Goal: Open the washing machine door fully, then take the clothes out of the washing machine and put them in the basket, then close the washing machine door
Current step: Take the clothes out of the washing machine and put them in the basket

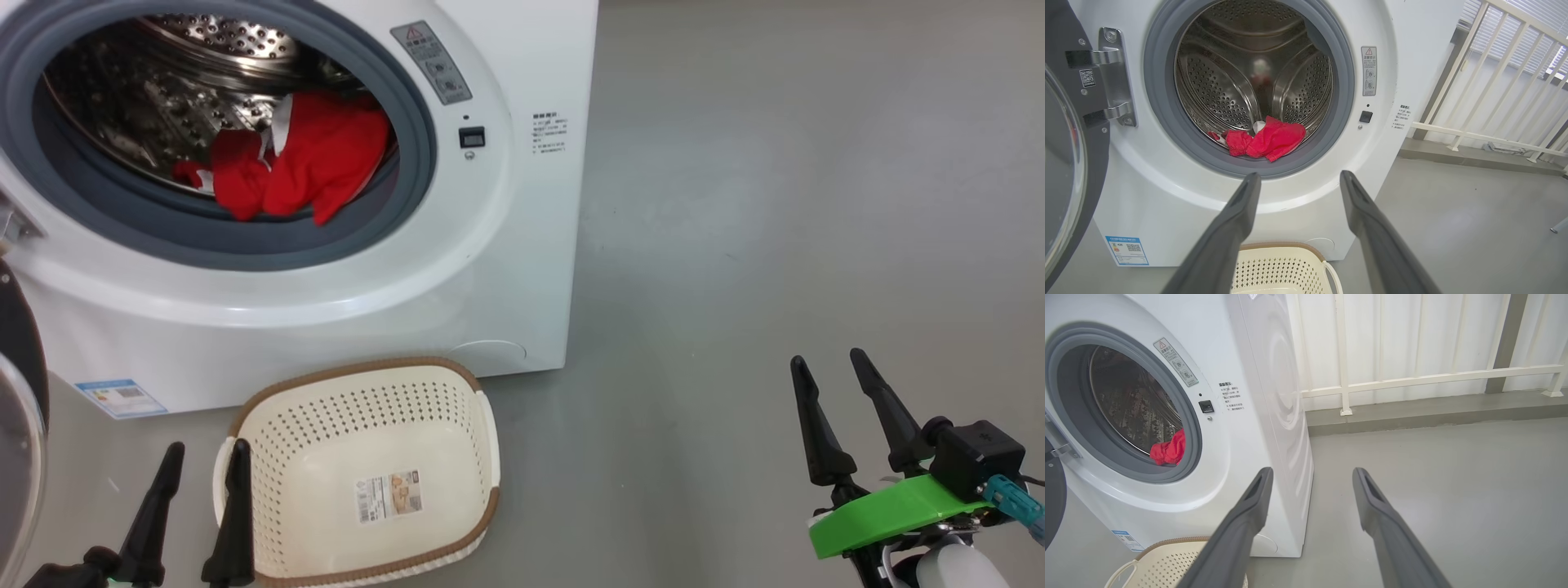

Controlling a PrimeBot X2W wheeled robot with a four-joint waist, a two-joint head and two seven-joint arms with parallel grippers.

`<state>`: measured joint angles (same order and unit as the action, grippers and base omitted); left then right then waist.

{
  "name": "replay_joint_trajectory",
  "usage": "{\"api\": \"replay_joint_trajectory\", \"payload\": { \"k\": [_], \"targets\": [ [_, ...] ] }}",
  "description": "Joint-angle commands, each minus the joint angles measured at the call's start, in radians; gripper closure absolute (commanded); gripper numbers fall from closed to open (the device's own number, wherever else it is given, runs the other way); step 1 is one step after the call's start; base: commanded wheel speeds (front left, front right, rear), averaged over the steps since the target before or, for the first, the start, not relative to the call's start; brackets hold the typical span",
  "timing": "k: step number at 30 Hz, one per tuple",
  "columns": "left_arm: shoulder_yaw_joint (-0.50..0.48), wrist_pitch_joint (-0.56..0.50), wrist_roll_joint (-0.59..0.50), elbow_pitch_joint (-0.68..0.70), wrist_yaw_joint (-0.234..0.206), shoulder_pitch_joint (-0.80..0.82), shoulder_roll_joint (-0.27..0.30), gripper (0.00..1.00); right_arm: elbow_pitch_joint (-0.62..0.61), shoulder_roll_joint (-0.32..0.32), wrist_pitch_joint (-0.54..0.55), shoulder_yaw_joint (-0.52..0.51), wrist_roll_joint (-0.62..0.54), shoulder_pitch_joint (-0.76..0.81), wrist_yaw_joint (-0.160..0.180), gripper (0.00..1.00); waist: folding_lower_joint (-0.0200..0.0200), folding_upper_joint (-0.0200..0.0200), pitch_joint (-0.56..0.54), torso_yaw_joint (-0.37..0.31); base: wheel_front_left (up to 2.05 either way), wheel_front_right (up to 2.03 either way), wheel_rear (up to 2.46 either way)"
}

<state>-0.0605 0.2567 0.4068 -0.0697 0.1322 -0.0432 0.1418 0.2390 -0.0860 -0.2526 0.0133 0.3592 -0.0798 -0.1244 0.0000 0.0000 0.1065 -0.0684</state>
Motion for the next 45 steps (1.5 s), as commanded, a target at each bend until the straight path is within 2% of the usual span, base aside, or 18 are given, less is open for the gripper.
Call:
{"api": "replay_joint_trajectory", "payload": {
  "k": [1, 12, 37, 45],
  "targets": [
    [-0.033, 0.005, 0.010, 0.019, -0.002, 0.022, 0.021, 0.00, -0.029, -0.003, -0.009, 0.021, -0.010, 0.000, -0.006, 0.00, 0.0000, 0.0000, 0.002, 0.000, 1.16, -1.41, 0.25],
    [-0.033, 0.005, 0.016, 0.013, -0.002, 0.036, 0.026, 0.00, -0.033, 0.001, -0.009, 0.020, -0.011, -0.003, -0.006, 0.00, 0.0000, 0.0000, 0.014, 0.002, 0.85, -1.00, 0.15],
    [-0.010, 0.005, -0.018, -0.001, -0.002, 0.040, 0.036, 0.00, -0.034, 0.000, -0.009, 0.026, -0.011, -0.006, -0.006, 0.00, 0.0000, 0.0000, 0.022, 0.002, 0.01, -0.01, 0.00],
    [0.002, 0.005, -0.043, -0.068, -0.002, 0.093, 0.034, 0.00, -0.040, 0.004, -0.009, 0.031, -0.011, -0.012, -0.006, 0.00, 0.0000, 0.0000, 0.045, 0.002, 0.00, 0.00, 0.00]
  ]
}}
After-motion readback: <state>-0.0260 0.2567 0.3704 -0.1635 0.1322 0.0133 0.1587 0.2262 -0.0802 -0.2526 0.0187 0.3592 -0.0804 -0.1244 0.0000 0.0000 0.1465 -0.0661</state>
